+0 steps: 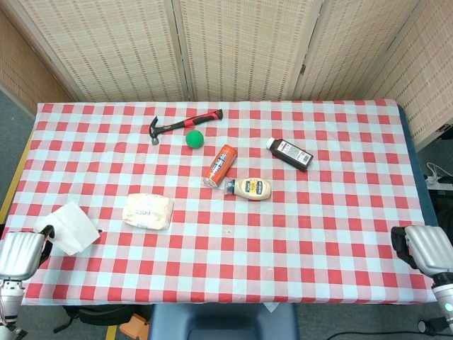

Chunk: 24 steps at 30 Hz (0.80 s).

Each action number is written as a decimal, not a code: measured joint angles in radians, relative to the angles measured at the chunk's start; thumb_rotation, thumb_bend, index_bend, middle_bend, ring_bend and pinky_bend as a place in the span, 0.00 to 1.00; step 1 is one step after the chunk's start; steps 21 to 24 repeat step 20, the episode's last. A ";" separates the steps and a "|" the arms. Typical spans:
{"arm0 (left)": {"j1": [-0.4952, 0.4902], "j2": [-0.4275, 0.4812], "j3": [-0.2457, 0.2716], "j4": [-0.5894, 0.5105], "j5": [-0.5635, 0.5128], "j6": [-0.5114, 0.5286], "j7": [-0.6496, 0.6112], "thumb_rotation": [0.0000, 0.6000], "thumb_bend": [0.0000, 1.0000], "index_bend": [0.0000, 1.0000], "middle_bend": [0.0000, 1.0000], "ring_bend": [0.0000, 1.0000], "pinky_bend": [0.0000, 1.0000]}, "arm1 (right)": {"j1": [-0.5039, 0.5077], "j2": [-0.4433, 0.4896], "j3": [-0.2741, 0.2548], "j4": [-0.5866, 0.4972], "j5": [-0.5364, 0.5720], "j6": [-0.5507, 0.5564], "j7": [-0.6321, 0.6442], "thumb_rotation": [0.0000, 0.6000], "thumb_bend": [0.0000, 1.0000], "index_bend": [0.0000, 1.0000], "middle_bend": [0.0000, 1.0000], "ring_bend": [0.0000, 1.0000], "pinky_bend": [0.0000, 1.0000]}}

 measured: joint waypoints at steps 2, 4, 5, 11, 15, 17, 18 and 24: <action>0.011 -0.019 -0.001 0.000 -0.008 0.011 0.021 1.00 0.43 0.47 0.97 0.98 1.00 | 0.000 0.000 0.001 0.001 0.001 0.001 0.001 1.00 1.00 0.89 0.80 0.61 0.86; 0.020 -0.033 -0.004 -0.005 -0.021 0.019 0.038 1.00 0.40 0.34 0.96 0.97 1.00 | 0.000 0.000 0.003 0.001 0.003 0.002 0.003 1.00 1.00 0.89 0.80 0.61 0.86; 0.025 -0.041 -0.006 -0.012 -0.029 0.021 0.044 1.00 0.40 0.30 0.96 0.97 1.00 | 0.000 0.001 0.003 0.001 0.004 0.002 0.003 1.00 1.00 0.89 0.80 0.61 0.86; 0.034 -0.051 -0.005 -0.050 -0.035 0.013 0.033 1.00 0.39 0.17 0.95 0.97 1.00 | 0.001 0.000 0.002 0.002 0.002 0.002 0.001 1.00 1.00 0.89 0.80 0.61 0.86; 0.042 -0.048 -0.006 -0.069 -0.027 0.032 0.032 1.00 0.38 0.18 0.95 0.97 1.00 | 0.002 -0.003 0.000 0.003 0.003 -0.002 -0.006 1.00 1.00 0.89 0.80 0.61 0.86; 0.046 -0.050 -0.007 -0.078 -0.024 0.041 0.039 1.00 0.38 0.19 0.95 0.97 1.00 | 0.004 -0.004 0.000 0.003 0.004 -0.005 -0.008 1.00 1.00 0.89 0.80 0.61 0.86; 0.047 -0.051 -0.008 -0.080 -0.020 0.043 0.040 1.00 0.38 0.19 0.95 0.97 1.00 | 0.004 -0.005 0.000 0.003 0.005 -0.006 -0.009 1.00 1.00 0.89 0.80 0.61 0.86; 0.047 -0.058 -0.007 -0.077 -0.008 0.050 0.039 1.00 0.38 0.21 0.95 0.97 1.00 | 0.005 -0.007 0.001 0.005 0.007 -0.006 -0.011 1.00 1.00 0.89 0.80 0.61 0.86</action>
